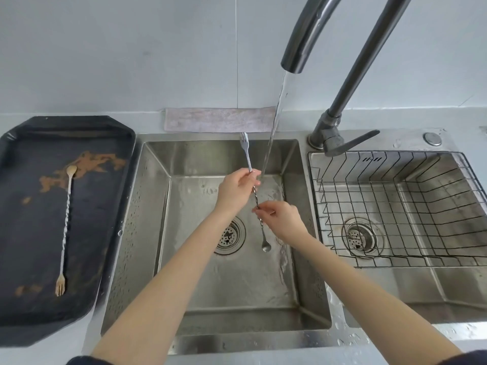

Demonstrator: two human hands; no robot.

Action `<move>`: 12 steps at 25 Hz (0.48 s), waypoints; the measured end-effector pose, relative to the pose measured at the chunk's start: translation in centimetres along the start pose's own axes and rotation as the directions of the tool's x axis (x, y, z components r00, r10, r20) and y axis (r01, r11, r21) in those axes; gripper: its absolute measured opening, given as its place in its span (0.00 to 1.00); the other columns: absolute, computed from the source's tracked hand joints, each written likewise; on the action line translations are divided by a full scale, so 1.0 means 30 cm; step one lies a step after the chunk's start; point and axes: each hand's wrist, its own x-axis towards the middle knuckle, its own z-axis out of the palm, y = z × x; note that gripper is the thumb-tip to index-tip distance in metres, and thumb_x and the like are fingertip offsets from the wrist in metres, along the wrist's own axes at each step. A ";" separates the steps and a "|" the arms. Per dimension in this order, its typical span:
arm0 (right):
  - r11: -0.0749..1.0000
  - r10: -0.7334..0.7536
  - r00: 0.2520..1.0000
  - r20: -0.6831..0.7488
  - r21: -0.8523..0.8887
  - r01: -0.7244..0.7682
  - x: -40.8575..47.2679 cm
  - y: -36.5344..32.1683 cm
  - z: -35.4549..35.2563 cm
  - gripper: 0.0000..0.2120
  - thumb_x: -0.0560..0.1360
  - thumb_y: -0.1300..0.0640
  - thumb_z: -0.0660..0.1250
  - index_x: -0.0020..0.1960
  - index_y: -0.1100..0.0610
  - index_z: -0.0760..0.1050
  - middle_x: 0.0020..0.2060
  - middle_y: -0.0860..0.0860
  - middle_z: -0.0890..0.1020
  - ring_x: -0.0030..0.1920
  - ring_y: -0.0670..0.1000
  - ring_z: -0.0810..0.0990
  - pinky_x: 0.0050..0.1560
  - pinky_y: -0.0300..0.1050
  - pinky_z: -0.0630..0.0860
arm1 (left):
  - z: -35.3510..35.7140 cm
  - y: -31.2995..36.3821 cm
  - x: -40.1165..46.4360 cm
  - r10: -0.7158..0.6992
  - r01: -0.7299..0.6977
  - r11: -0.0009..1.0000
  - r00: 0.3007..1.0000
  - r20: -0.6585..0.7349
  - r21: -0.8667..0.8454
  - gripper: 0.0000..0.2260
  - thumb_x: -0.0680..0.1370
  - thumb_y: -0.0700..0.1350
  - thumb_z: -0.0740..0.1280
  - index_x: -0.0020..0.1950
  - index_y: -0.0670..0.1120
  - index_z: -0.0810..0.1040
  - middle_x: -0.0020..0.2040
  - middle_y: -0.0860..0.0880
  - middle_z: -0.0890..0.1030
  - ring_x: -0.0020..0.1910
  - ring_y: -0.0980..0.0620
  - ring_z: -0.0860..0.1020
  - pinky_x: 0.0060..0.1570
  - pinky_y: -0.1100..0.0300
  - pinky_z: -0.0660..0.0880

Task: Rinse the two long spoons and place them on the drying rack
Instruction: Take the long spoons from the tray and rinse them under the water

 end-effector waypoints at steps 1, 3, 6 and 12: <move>1.000 0.016 1.000 0.021 -0.007 -0.016 0.003 0.012 0.013 0.12 0.77 0.53 0.63 0.56 0.57 0.80 0.51 0.55 0.85 0.53 0.51 0.81 0.55 0.40 0.73 | 0.003 -0.027 0.007 -0.034 0.034 0.999 0.999 0.001 0.002 0.11 0.79 0.42 0.59 0.55 0.44 0.79 0.44 0.50 0.80 0.40 0.54 0.77 0.50 0.57 0.74; 0.998 0.055 0.997 0.062 -0.031 -0.053 0.014 0.039 0.042 0.12 0.77 0.53 0.63 0.57 0.56 0.80 0.51 0.55 0.85 0.55 0.52 0.81 0.56 0.42 0.74 | 0.015 -0.084 0.018 -0.111 0.111 0.994 0.993 0.027 -0.007 0.10 0.78 0.40 0.60 0.56 0.41 0.79 0.45 0.47 0.80 0.39 0.54 0.77 0.46 0.61 0.75; 0.991 0.113 0.989 0.100 -0.085 -0.104 0.035 0.079 0.085 0.12 0.77 0.54 0.62 0.56 0.55 0.80 0.51 0.55 0.85 0.55 0.54 0.80 0.54 0.42 0.74 | 0.035 -0.160 0.012 -0.262 0.264 0.964 0.962 0.075 -0.021 0.11 0.78 0.38 0.61 0.58 0.38 0.77 0.46 0.45 0.79 0.44 0.50 0.77 0.38 0.68 0.75; 0.969 0.231 0.963 0.140 -0.119 -0.215 0.077 0.160 0.163 0.10 0.74 0.58 0.63 0.51 0.58 0.81 0.48 0.60 0.84 0.52 0.60 0.80 0.53 0.46 0.76 | 0.069 -0.261 0.005 -0.497 0.523 0.848 0.841 0.215 -0.084 0.15 0.78 0.35 0.59 0.64 0.38 0.72 0.58 0.39 0.79 0.35 0.60 0.77 0.35 0.70 0.72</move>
